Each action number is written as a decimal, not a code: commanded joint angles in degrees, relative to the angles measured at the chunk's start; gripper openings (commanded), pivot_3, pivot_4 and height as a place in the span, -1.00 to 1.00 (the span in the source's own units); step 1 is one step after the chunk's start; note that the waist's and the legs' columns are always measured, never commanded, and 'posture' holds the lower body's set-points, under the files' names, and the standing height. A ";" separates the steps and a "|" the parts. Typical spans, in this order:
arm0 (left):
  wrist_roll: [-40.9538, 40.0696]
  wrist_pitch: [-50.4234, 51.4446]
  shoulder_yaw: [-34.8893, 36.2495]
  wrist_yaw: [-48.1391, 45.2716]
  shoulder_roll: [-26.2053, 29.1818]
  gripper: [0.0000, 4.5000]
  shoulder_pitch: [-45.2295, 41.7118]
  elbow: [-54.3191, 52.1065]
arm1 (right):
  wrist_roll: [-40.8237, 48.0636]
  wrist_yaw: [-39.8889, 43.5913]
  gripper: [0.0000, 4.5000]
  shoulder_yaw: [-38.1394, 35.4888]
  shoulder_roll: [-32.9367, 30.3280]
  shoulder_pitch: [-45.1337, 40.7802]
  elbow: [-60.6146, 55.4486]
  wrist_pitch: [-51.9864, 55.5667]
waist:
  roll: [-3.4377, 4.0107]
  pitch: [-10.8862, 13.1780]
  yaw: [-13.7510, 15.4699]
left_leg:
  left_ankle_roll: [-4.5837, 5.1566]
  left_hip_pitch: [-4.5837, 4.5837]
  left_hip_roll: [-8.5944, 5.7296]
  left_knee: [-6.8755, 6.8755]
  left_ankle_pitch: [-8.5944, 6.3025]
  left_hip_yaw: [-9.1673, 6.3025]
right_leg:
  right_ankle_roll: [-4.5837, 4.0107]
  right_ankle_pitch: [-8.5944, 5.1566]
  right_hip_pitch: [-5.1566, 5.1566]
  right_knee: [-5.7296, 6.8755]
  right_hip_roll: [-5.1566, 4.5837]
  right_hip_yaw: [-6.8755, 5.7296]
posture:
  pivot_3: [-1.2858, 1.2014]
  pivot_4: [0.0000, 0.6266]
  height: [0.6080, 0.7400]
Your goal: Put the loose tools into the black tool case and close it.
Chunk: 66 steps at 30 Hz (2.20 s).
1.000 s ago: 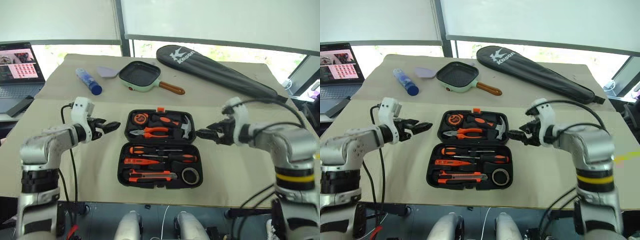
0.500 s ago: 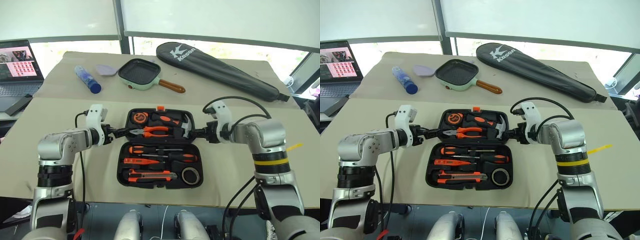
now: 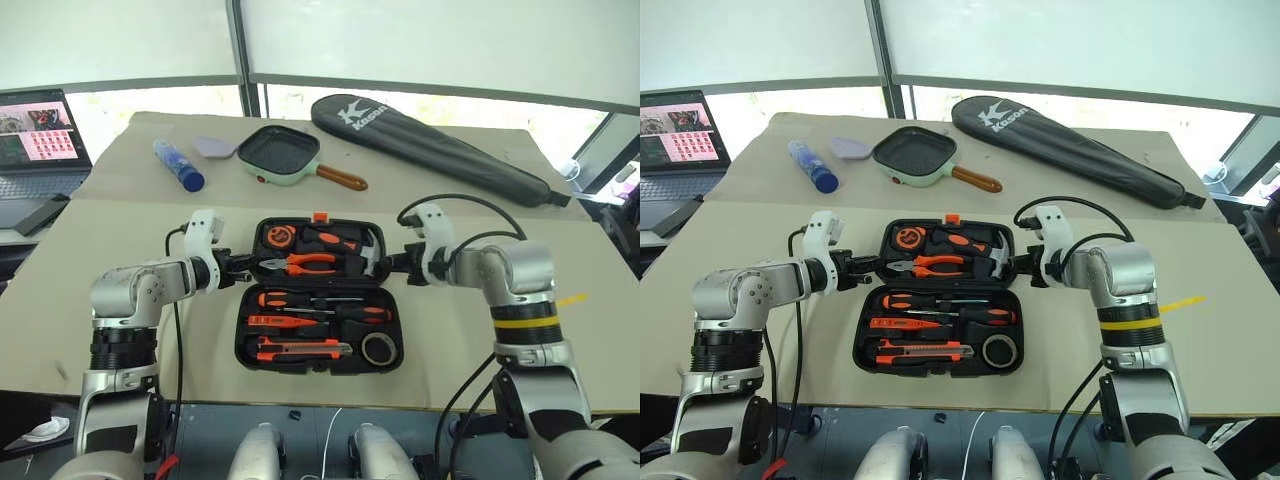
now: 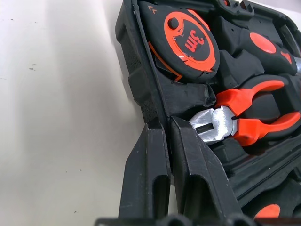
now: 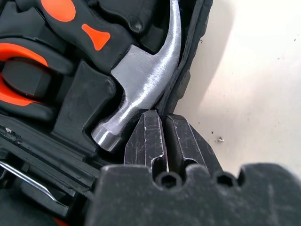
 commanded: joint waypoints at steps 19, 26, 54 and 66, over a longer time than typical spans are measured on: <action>22.20 -89.94 -3.83 -16.29 2.14 -0.57 33.11 0.10 | -37.74 -3.07 -1.00 9.44 -20.84 31.95 12.04 -116.75 | 0.10 0.03 0.49 | 0.04 -0.32 0.08 -0.25 -0.04 0.56 | -0.01 0.03 -0.22 -0.53 -0.09 0.08 | 0.03 -0.52 1.00; 17.53 -85.54 -0.01 -19.62 9.71 0.59 39.95 4.16 | -32.30 -1.74 0.07 6.02 -22.64 35.84 13.28 -114.58 | 0.01 0.00 0.32 | 0.13 0.18 0.30 -0.31 -0.10 0.56 | -0.02 0.00 0.25 -0.63 -0.14 0.10 | 0.03 -0.52 1.00; 15.78 -55.95 -14.89 -34.47 11.62 -0.99 13.51 10.31 | -14.44 18.17 -1.00 16.88 -19.76 38.53 -22.29 -63.29 | -0.08 0.05 0.22 | 0.11 0.02 0.24 -0.44 -0.08 0.55 | -0.09 -0.07 0.00 -0.56 0.15 0.11 | 0.03 -0.52 1.00; 5.25 -45.94 -3.63 -27.54 10.53 -0.99 27.41 -8.36 | -17.83 15.37 -1.00 13.38 -7.94 19.48 1.56 -71.28 | -0.06 0.09 0.15 | 0.11 0.06 0.33 -0.44 -0.08 0.43 | -0.14 -0.03 -0.04 -0.50 0.10 0.12 | 0.03 -0.52 1.00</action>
